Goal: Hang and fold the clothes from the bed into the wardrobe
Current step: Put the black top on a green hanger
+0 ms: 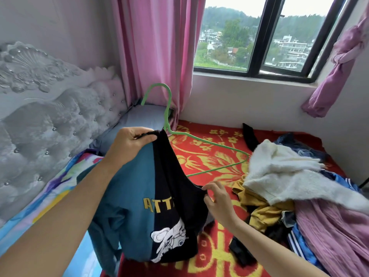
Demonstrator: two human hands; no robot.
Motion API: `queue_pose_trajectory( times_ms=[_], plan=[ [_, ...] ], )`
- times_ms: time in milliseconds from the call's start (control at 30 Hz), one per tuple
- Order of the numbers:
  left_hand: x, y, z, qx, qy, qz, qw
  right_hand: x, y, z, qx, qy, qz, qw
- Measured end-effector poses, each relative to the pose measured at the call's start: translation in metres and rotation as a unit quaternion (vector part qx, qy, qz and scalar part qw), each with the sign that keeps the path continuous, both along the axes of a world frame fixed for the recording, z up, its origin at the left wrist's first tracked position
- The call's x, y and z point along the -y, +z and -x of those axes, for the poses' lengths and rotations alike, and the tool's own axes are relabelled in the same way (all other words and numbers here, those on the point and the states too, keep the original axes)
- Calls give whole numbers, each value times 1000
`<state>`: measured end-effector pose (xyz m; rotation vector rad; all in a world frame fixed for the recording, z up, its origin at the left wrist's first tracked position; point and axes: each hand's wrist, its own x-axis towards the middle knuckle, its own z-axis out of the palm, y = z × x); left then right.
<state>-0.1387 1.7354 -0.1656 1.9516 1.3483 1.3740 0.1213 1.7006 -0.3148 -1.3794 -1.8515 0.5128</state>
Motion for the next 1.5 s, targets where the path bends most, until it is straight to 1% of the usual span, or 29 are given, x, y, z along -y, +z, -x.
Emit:
queue_pose_trajectory(
  times_ms=[67, 167, 233, 333, 367, 400, 433, 467, 500, 533, 567, 600, 633, 667, 700, 733, 767, 833, 900, 933, 1033, 1133, 1233, 1300, 1367, 1433, 1500],
  plan=[
    [3, 6, -2, 9, -16, -6, 1000, -10, 5, 0, -2, 7, 21, 1000],
    [6, 17, -6, 17, -26, -23, 999, -15, 21, 7, -12, 90, 61, 994],
    [5, 21, -3, 24, -23, -37, 999, -13, 23, 12, 15, 157, 107, 982],
    [7, 27, 6, 51, 0, -31, 998, -7, 21, 12, 69, 228, 170, 956],
    [9, 29, 10, 63, 6, -29, 998, -5, 20, 12, 65, 234, 185, 952],
    [9, 29, 14, 73, 13, -29, 997, -2, 21, 15, 54, 221, 176, 958],
    [12, 31, 16, 81, 20, -26, 996, 0, 23, 19, 46, 186, 125, 973],
    [12, 29, 17, 85, 20, -27, 996, 2, 26, 23, 45, 149, 28, 987],
    [13, 30, 18, 88, 20, -28, 995, 3, 29, 27, 55, 135, -81, 986],
    [13, 29, 19, 91, 21, -30, 995, 5, 32, 32, 87, 147, -160, 972],
    [15, 29, 18, 96, 19, -30, 995, 7, 33, 39, 145, 173, -194, 955],
    [15, 29, 18, 97, 17, -33, 995, 8, 37, 46, 215, 198, -157, 944],
    [16, 29, 17, 96, 17, -37, 995, 12, 40, 51, 283, 207, -71, 934],
    [16, 29, 19, 98, 16, -41, 994, 12, 41, 51, 356, 216, 34, 909],
    [19, 30, 21, 103, 19, -42, 994, 11, 39, 48, 402, 215, 108, 884],
    [20, 30, 27, 113, 24, -43, 992, 9, 37, 42, 420, 208, 133, 873],
    [23, 31, 35, 124, 34, -40, 991, 6, 41, 32, 415, 198, 138, 877],
    [32, 29, 57, 136, 54, -29, 989, -5, 61, -3, 376, 157, 113, 906],
    [43, 24, 78, 111, 69, -19, 991, -16, 97, -40, 324, 117, 49, 937],
    [48, 22, 83, 94, 68, -9, 993, -21, 118, -55, 318, 108, 5, 942],
    [58, 19, 90, 72, 60, 12, 996, -28, 170, -70, 350, 88, -71, 930],
    [62, 25, 94, 54, 71, 9, 996, -28, 202, -55, 351, 92, -117, 924],
    [66, 30, 87, 26, 54, 7, 998, -26, 216, -30, 337, 92, -109, 930],
    [65, 27, 75, -12, 47, -4, 999, -23, 222, -6, 324, 94, -119, 934],
    [61, 21, 60, -35, 56, -22, 998, -19, 223, 21, 276, 100, -137, 946],
    [53, 16, 47, -35, 72, -48, 996, -16, 219, 43, 225, 105, -143, 958],
    [50, 16, 42, -22, 92, -69, 993, -15, 219, 56, 211, 115, -132, 962]
  ],
)
